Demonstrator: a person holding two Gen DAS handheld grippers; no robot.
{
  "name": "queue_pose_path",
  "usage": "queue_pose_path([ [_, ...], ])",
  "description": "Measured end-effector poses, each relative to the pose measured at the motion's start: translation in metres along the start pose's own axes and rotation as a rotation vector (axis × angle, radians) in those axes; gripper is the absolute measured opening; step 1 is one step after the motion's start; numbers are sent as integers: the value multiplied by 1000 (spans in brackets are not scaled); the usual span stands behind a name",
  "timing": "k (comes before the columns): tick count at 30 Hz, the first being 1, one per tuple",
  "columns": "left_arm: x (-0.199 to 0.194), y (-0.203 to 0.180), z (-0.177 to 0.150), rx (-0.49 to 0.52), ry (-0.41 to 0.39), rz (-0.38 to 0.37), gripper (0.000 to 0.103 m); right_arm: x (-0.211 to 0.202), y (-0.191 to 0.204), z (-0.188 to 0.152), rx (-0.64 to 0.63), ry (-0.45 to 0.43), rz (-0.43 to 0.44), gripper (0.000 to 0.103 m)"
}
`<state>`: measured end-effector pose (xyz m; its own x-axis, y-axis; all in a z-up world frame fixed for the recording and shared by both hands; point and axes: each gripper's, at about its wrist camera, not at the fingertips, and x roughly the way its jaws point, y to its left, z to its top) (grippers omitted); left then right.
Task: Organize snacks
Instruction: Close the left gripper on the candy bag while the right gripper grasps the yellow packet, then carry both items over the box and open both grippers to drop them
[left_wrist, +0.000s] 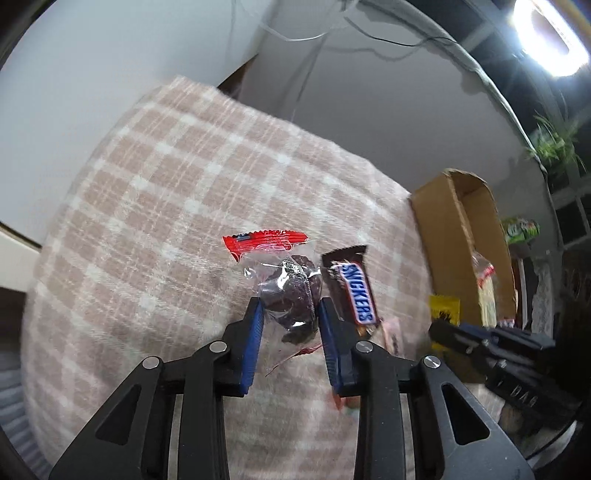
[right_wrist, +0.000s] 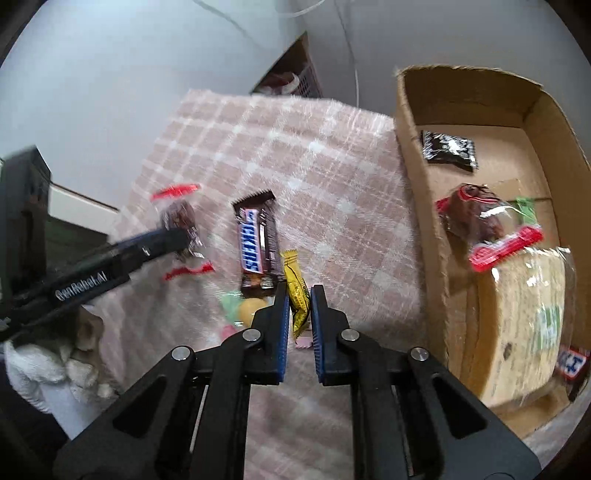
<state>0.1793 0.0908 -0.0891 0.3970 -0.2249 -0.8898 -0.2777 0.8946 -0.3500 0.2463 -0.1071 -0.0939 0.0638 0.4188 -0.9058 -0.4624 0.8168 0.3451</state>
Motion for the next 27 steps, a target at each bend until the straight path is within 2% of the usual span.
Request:
queue_pose_path([
  [5, -19, -17, 3, 48, -47, -37, 29, -30, -10, -2, 39, -83, 25, 11],
  [9, -21, -44, 1, 85, -43, -83, 29, -59, -30, -13, 78, -122, 30, 11],
  [17, -21, -103, 1, 191, -32, -166, 29, -119, -78, -40, 170, -238, -44, 11],
  [27, -3, -156, 7, 282, 6, -212, 29, -134, -128, -49, 232, -248, -170, 11],
])
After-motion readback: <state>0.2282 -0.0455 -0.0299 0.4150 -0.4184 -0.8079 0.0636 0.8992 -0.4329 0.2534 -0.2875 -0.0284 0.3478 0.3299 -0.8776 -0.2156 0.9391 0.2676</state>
